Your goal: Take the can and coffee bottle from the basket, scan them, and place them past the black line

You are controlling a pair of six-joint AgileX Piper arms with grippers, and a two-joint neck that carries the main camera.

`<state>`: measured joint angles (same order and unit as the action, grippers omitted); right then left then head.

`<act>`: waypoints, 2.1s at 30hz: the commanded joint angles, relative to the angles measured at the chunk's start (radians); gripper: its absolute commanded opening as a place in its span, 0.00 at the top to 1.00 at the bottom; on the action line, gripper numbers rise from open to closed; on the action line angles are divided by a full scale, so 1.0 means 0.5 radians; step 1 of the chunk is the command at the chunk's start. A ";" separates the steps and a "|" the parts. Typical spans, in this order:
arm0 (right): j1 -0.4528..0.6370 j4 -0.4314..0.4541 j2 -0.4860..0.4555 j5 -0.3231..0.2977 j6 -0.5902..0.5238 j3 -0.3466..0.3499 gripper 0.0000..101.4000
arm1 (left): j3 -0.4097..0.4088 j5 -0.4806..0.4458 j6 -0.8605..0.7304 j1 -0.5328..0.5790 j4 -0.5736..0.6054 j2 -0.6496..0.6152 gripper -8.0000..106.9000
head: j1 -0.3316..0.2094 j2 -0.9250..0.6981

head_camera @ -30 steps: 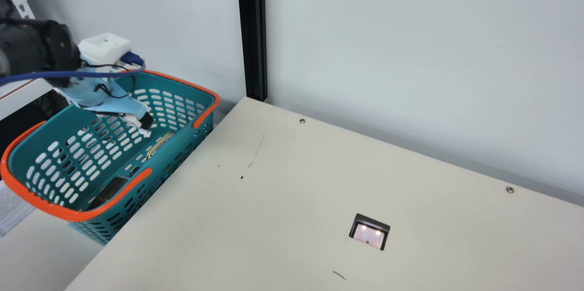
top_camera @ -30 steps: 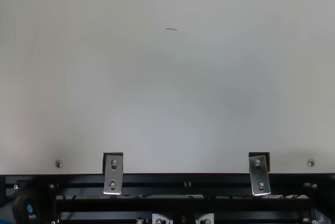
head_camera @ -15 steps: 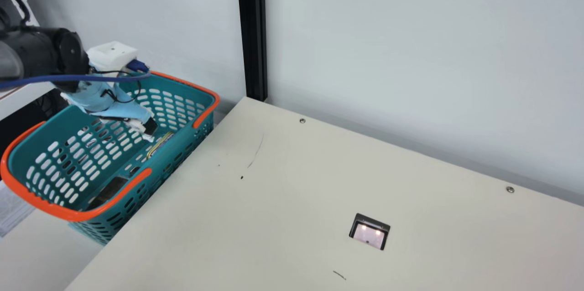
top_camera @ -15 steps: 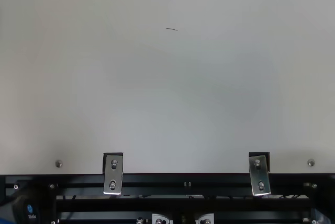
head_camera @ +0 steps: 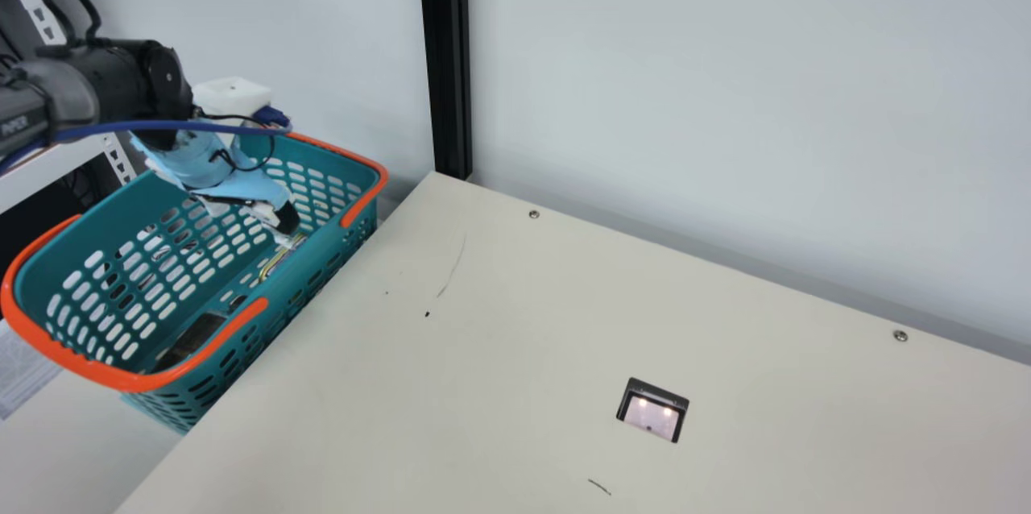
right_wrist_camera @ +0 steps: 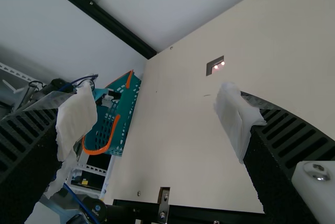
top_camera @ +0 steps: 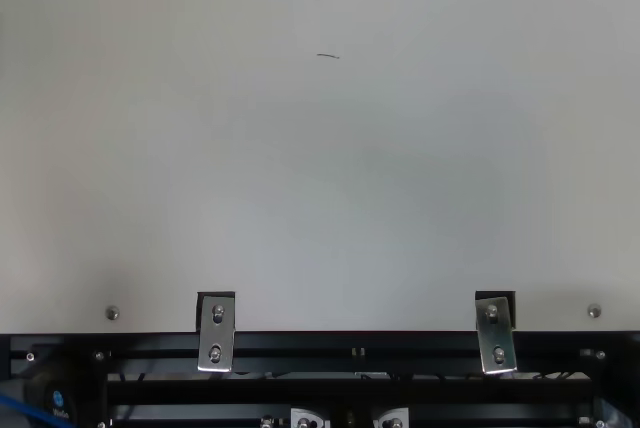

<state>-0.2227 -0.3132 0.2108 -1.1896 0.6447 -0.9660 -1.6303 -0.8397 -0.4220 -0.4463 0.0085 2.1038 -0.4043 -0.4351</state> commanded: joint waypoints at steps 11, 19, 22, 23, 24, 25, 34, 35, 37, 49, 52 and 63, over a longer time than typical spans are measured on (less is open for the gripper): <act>0.000 0.000 0.000 0.000 0.000 0.000 0.00 | -0.200 0.097 -0.252 -0.030 0.098 0.312 0.15 | -0.063 -0.021; 0.000 0.000 0.000 0.000 0.000 0.000 0.00 | -0.165 0.228 -0.457 -0.063 0.251 0.437 0.15 | -0.063 -0.021; 0.000 0.000 0.000 0.000 0.000 0.000 0.00 | -0.159 0.255 -0.493 -0.074 0.276 0.483 0.15 | -0.063 -0.021; 0.000 0.000 0.000 0.000 0.000 0.000 0.00 | -0.161 0.260 -0.499 -0.077 0.279 0.498 0.15 | -0.063 -0.021; 0.000 0.000 0.000 0.000 0.000 0.000 0.00 | -0.165 0.262 -0.505 -0.079 0.284 0.513 0.15 | -0.063 -0.021; 0.000 0.000 0.000 0.000 0.000 0.000 0.00 | -0.170 0.262 -0.508 -0.081 0.288 0.528 0.15 | -0.063 -0.021; 0.000 0.000 0.000 0.000 0.000 0.000 0.00 | -0.305 0.179 -0.483 -0.084 0.295 0.692 0.15 | -0.063 -0.021; 0.000 0.000 0.000 0.000 0.000 0.000 0.00 | -0.331 0.160 -0.473 -0.081 0.289 0.710 0.15 | -0.063 -0.021; 0.000 0.000 0.000 0.000 0.000 0.000 0.00 | -0.390 0.113 -0.444 -0.074 0.264 0.746 0.15 | -0.063 -0.021; 0.000 0.000 0.000 0.000 0.000 0.000 0.00 | -0.795 -0.187 -0.313 -0.034 0.186 0.946 0.15 | -0.063 -0.021; 0.000 0.000 0.000 0.000 0.000 0.000 0.00 | -0.851 -0.227 -0.322 -0.039 0.233 0.986 0.74 | -0.063 -0.021; 0.000 0.000 0.000 0.000 0.000 0.000 0.00 | -0.453 0.017 -0.326 -0.100 0.364 0.772 0.84 | -0.063 -0.021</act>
<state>-0.2227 -0.3132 0.2108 -1.1896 0.6447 -0.9660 -1.9253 -0.8685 -0.5828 -0.4939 0.1839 2.5398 -0.4043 -0.4351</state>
